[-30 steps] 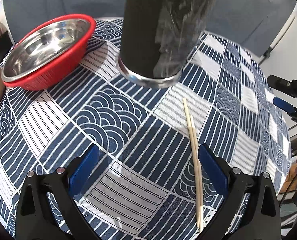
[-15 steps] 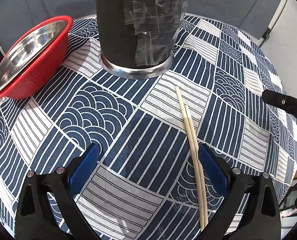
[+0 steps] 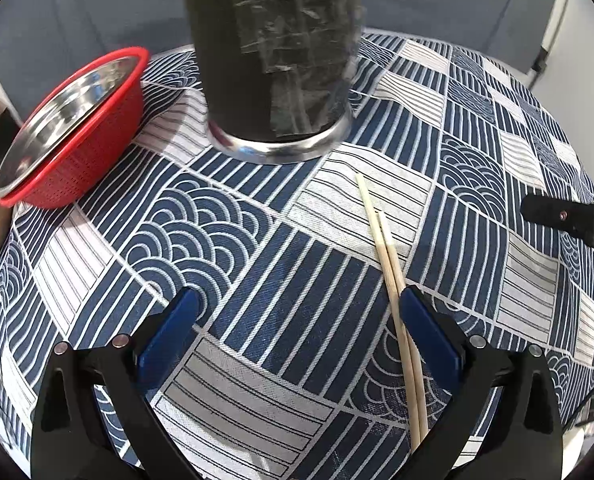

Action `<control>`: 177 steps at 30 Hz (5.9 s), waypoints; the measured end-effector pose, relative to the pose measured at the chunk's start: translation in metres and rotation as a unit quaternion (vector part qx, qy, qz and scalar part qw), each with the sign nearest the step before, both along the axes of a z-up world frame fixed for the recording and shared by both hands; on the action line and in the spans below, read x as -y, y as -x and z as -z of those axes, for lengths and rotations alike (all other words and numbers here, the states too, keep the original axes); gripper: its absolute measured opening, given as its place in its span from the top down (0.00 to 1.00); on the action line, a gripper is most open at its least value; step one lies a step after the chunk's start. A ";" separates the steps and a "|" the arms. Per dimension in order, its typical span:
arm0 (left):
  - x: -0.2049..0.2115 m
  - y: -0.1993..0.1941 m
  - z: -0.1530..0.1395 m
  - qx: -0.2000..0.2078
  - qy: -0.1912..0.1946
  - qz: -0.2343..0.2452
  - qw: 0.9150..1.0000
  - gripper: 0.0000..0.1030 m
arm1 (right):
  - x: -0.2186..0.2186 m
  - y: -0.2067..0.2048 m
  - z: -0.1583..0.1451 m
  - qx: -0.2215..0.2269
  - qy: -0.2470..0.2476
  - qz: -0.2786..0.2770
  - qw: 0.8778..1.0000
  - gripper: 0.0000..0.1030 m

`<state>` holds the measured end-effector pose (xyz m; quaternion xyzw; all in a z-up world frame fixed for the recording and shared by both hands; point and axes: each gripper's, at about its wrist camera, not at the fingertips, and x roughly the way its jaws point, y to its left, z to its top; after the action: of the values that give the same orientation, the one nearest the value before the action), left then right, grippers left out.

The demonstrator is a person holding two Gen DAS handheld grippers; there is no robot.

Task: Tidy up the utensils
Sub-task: 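Move the left gripper back down to the remaining sticks while the right gripper follows, then grasp one wooden stick with the left gripper while the right gripper grasps another, then lift the left gripper's stick over the black holder while the right gripper carries its stick there, then open the left gripper over the black holder while the right gripper opens to drop its stick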

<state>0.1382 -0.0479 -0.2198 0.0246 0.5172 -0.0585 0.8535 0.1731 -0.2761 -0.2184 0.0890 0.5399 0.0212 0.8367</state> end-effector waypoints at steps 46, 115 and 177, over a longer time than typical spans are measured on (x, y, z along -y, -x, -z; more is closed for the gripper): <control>-0.073 0.043 0.000 0.004 -0.024 -0.062 0.998 0.04 | -0.132 0.003 0.022 -0.045 0.081 -0.135 0.986 0.07; -0.056 -0.092 -0.235 0.163 0.029 0.000 0.986 0.95 | -0.067 -0.090 -0.240 0.217 -0.039 -0.122 0.968 0.96; -0.063 -0.076 -0.152 0.311 0.181 0.002 0.933 0.77 | -0.123 -0.092 -0.142 0.334 -0.109 -0.177 0.919 0.91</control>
<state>0.2143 0.0151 -0.0681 -0.1124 0.2069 -0.1425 0.9614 0.2656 -0.1531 -0.0768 0.0704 0.2303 0.2564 0.9361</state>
